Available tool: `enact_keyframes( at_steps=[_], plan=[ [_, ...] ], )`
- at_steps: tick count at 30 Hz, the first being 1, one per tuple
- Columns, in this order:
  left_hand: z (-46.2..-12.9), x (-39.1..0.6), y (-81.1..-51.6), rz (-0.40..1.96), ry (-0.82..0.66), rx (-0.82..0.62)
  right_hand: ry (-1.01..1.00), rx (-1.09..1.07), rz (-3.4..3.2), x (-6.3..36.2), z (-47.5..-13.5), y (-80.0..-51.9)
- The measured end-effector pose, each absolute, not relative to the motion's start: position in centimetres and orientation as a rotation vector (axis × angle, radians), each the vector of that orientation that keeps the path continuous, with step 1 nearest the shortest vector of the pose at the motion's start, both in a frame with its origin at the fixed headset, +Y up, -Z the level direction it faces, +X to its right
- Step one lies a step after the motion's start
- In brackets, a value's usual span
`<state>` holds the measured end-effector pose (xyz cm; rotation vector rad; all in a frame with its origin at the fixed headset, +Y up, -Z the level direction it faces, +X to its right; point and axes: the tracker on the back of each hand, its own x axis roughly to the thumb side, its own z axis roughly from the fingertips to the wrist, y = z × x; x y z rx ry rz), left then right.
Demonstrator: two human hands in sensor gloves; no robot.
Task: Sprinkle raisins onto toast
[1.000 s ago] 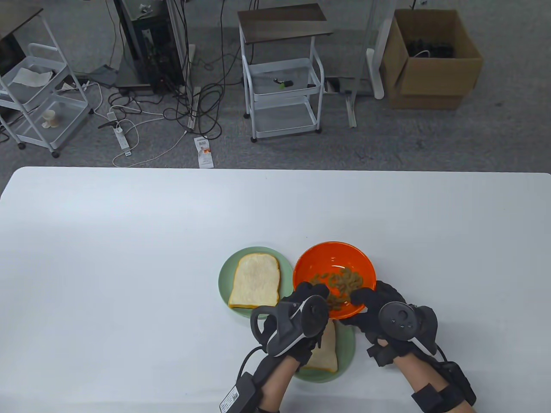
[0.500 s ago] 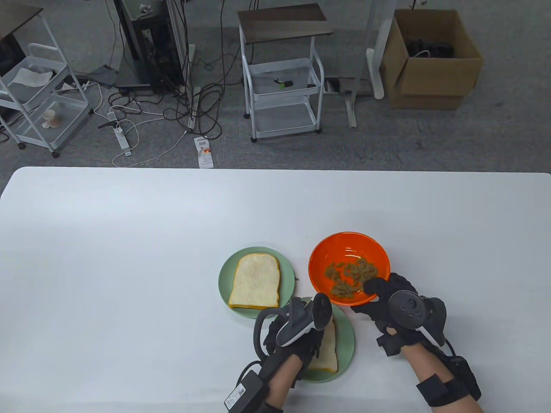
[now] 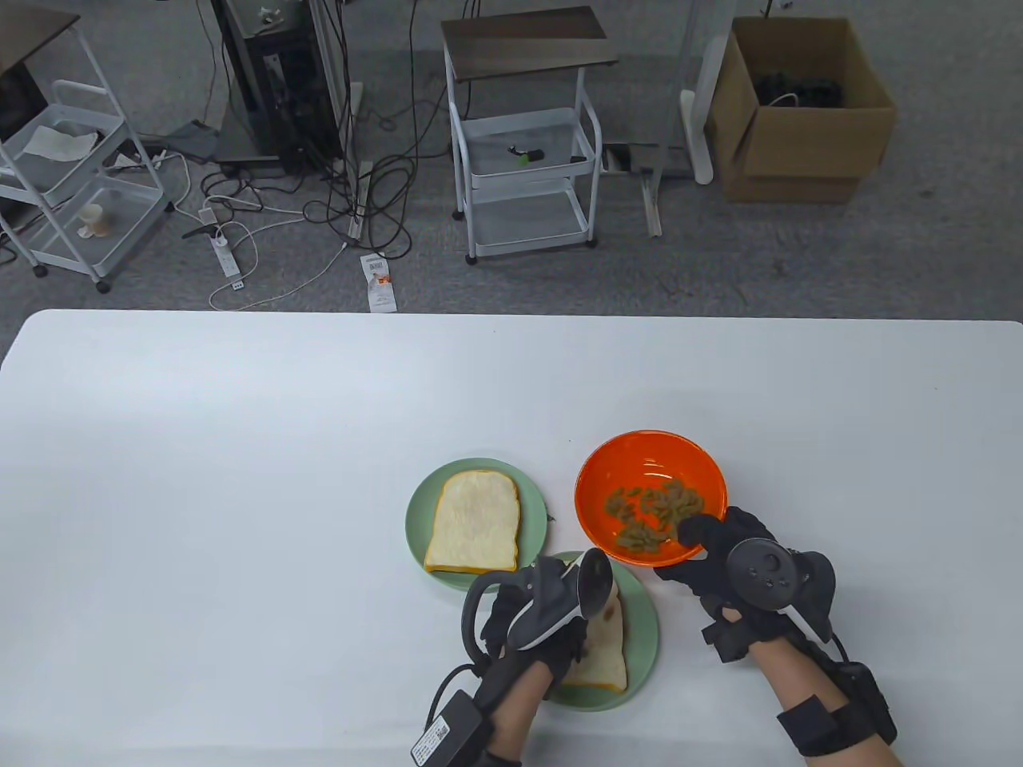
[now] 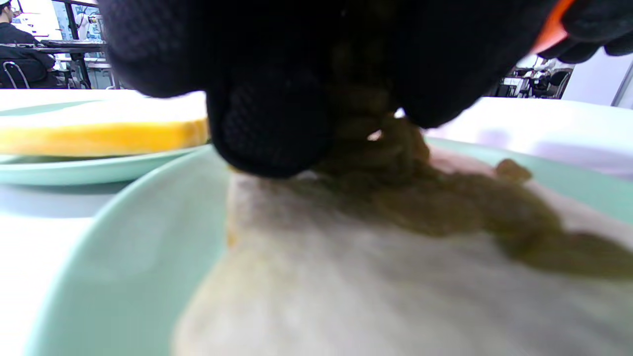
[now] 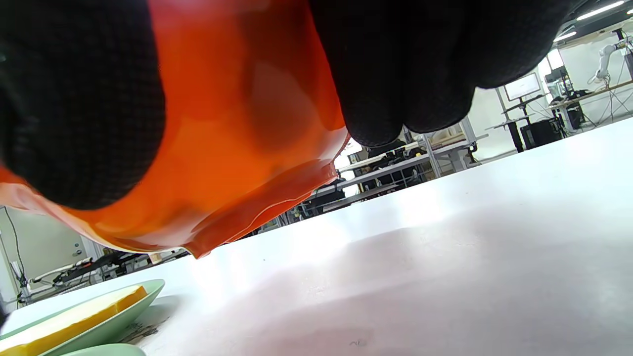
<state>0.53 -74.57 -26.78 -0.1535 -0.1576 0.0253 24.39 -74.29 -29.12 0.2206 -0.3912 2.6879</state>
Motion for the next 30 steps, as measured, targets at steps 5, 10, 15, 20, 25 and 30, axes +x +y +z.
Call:
enact_keyframes(
  at_steps=[5, 10, 15, 20, 25, 30],
  plan=[
    [-26.70, 0.01, -74.36, 0.047, -0.142, -0.155, -0.393, 0.227, 2.685, 24.43, -29.06, -74.24],
    [-27.10, -0.31, -74.97, 0.080, -0.139, -0.220, -0.392, 0.242, 2.682, 24.32, -29.00, -74.22],
    [-26.95, -0.22, -74.64, 0.080, -0.151, -0.208, -0.392, 0.251, 2.676, 24.31, -28.94, -74.20],
    [-26.94, 0.19, -74.99, 0.132, -0.229, -0.271, -0.385, 0.259, 2.675, 24.28, -28.86, -74.18],
    [-26.78, 0.52, -75.07, 0.153, -0.271, -0.273, -0.384, 0.272, 2.674, 24.20, -28.79, -74.15],
    [-26.86, 0.52, -75.00, 0.039, -0.210, -0.093, -0.386, 0.279, 2.674, 24.15, -28.74, -74.16]
  ],
)
